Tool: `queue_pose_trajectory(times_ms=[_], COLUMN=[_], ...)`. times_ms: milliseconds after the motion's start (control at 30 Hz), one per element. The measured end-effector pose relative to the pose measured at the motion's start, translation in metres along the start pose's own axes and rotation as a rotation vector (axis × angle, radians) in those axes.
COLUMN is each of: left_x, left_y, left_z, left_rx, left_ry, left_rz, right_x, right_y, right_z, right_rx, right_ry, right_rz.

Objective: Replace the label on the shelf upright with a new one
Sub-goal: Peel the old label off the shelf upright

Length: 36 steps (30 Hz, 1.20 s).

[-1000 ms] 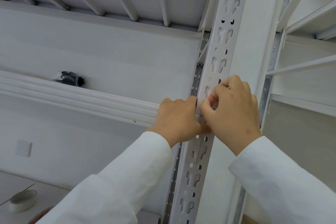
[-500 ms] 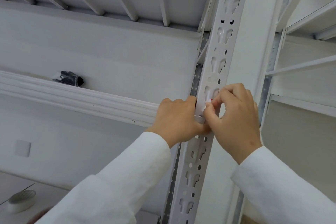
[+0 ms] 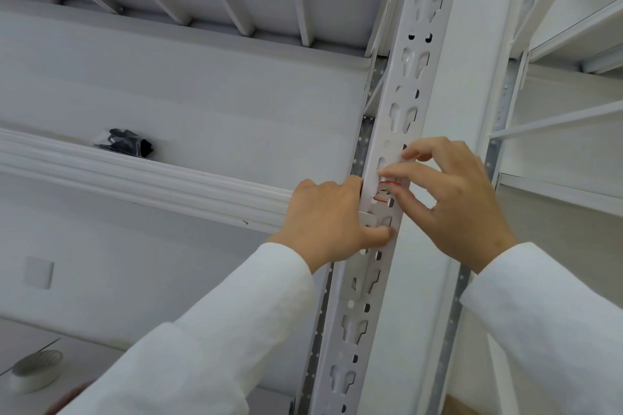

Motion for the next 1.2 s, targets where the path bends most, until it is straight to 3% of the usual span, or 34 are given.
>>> queue_pose_trajectory(times_ms=[833,1200], left_x=[0.001,0.001], left_y=[0.003,0.003], left_z=[0.001,0.001], left_rx=[0.014,0.015], left_ry=[0.032,0.018], left_rz=[-0.018,-0.024], right_x=[-0.009,-0.003], right_y=[-0.004,-0.004], right_z=[0.009,0.013], right_rx=[-0.092,0.024], right_ry=[-0.110,0.030], right_rz=[-0.106,-0.053])
Point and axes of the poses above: each hand's wrist, its own x-axis towards the middle knuckle, its own y-axis out of the palm, z = x × y, the point moved 2 cm from there along x, towards the middle knuckle, and after that the axes turned 12 degrees about z, right-handed, at the moved point
